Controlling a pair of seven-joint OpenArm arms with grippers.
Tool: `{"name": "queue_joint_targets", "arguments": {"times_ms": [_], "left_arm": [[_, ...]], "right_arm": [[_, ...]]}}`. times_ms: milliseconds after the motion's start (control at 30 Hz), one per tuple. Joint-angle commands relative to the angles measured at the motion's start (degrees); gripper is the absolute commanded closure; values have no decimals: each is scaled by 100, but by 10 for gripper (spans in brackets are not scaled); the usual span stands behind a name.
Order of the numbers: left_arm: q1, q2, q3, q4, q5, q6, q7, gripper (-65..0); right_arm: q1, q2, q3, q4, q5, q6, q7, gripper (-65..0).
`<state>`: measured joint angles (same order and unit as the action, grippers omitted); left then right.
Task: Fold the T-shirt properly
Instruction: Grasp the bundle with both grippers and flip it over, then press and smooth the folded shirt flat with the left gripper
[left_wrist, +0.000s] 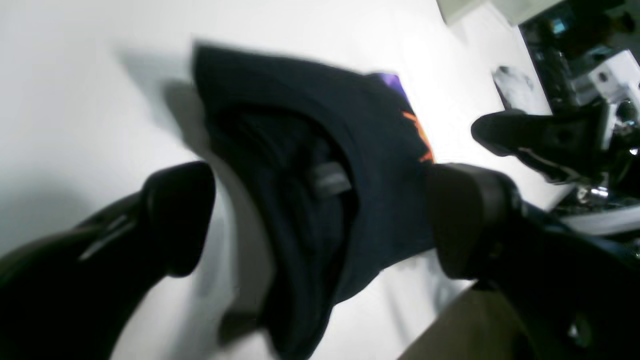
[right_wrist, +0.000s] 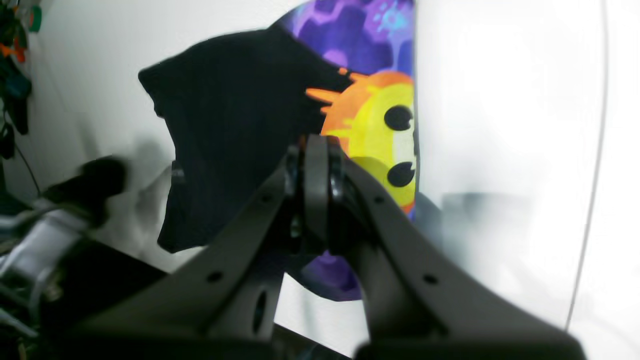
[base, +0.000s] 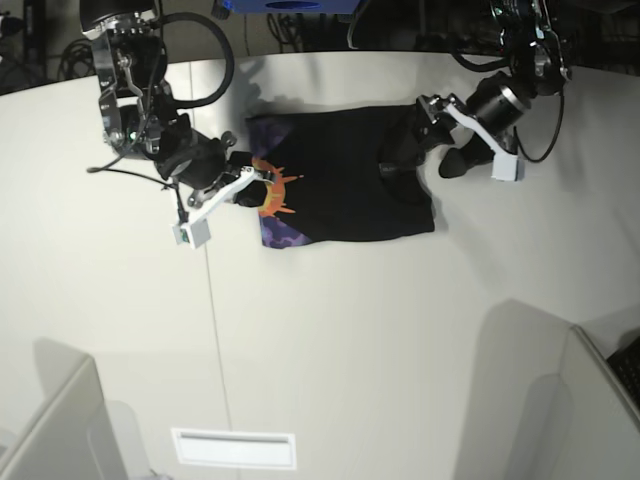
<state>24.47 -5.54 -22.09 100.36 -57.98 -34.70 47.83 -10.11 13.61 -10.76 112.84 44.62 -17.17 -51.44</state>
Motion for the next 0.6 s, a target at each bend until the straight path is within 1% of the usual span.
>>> {"name": "queue_joint_targets", "arguments": {"times_ms": [0, 67, 133, 233, 333, 400, 433, 467, 533, 567], "left_arm": [[-95, -22, 103, -80, -123, -60, -102, -650], [-236, -22, 314, -440, -115, -51, -120, -650], [-385, -22, 490, -783, -115, 142, -137, -650], [-605, -22, 666, -1091, -115, 459, -137, -650], [-816, -22, 938, -1222, -115, 626, -137, -650], [-930, -39, 1193, -1319, -115, 819, -120, -650], [-966, -57, 1316, -1372, -115, 934, -120, -634], [-974, -66, 1422, -1416, -115, 1030, -120, -578], [-974, -74, 1510, -1433, -115, 1153, -128, -420], [-1010, -83, 1536, -1451, -115, 1224, -111, -318]], "right_arm": [[48, 112, 26, 114, 35, 69, 93, 0], [31, 173, 35, 114, 35, 69, 102, 0], [4, 288, 35, 123, 35, 69, 190, 0], [-189, 428, 35, 123, 35, 69, 621, 0], [-444, 587, 35, 114, 35, 69, 1157, 0], [-602, 683, 35, 97, 26, 69, 1447, 0], [-673, 745, 43, 88, 26, 69, 1562, 0], [-734, 798, 43, 88, 26, 69, 1658, 0], [-840, 894, 43, 88, 26, 69, 1781, 0], [-875, 930, 43, 88, 26, 69, 1843, 0]]}}
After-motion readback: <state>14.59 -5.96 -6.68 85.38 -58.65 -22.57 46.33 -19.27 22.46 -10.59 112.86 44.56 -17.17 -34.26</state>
